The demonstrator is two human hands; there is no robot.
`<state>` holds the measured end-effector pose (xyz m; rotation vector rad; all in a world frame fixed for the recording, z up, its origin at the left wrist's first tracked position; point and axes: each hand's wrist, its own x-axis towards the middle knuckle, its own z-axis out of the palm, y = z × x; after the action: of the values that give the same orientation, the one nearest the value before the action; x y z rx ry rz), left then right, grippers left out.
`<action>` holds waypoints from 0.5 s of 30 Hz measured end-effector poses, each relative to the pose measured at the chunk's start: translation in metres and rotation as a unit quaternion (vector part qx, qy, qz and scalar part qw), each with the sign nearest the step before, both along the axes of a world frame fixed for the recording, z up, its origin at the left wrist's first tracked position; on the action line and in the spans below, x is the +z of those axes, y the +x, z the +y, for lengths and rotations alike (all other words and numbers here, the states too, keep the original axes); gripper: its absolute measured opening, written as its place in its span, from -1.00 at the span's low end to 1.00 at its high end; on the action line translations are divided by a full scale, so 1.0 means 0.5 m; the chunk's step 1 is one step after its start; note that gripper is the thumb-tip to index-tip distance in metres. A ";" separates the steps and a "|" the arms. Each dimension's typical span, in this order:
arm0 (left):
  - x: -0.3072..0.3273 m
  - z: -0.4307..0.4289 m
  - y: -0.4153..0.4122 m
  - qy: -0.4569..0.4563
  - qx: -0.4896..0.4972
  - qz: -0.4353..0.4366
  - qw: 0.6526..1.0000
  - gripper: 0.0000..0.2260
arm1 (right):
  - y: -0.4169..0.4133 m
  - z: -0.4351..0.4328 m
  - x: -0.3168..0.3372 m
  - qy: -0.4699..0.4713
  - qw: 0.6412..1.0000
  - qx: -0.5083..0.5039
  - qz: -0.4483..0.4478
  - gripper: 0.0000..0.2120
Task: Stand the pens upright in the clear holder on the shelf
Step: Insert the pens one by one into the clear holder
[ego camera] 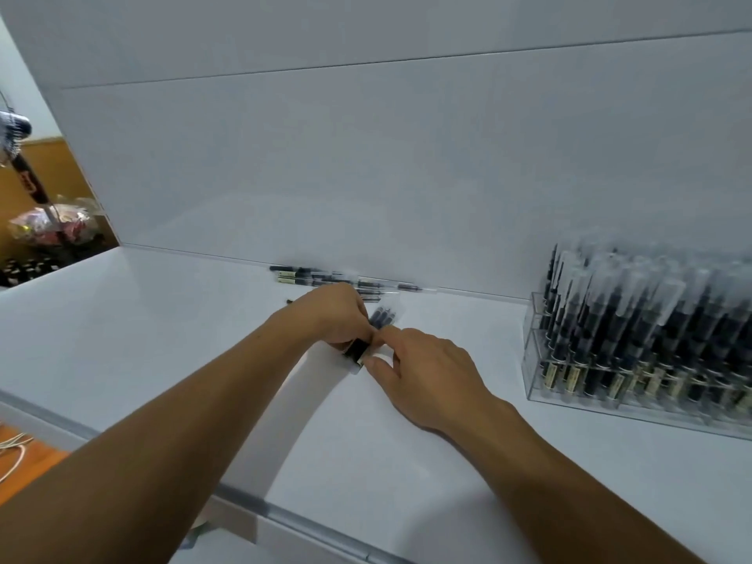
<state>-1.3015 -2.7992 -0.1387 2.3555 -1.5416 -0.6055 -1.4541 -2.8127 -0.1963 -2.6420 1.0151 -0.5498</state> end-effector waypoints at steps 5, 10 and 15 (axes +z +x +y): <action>0.001 -0.002 0.003 -0.009 0.003 0.055 0.998 -0.78 | 0.001 -0.001 0.004 0.004 1.000 0.009 0.018 -0.68; -0.009 0.002 0.009 -0.018 0.027 0.127 0.991 -0.78 | 0.001 0.001 0.003 -0.004 1.000 0.008 -0.003 -0.70; -0.015 0.013 0.011 -0.049 0.037 0.162 0.985 -0.82 | -0.001 -0.003 0.004 0.004 1.000 0.005 -0.008 -0.71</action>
<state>-1.2959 -2.7926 -0.1461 2.1058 -1.3033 -0.8270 -1.4545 -2.8142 -0.1945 -2.6302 0.9956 -0.5621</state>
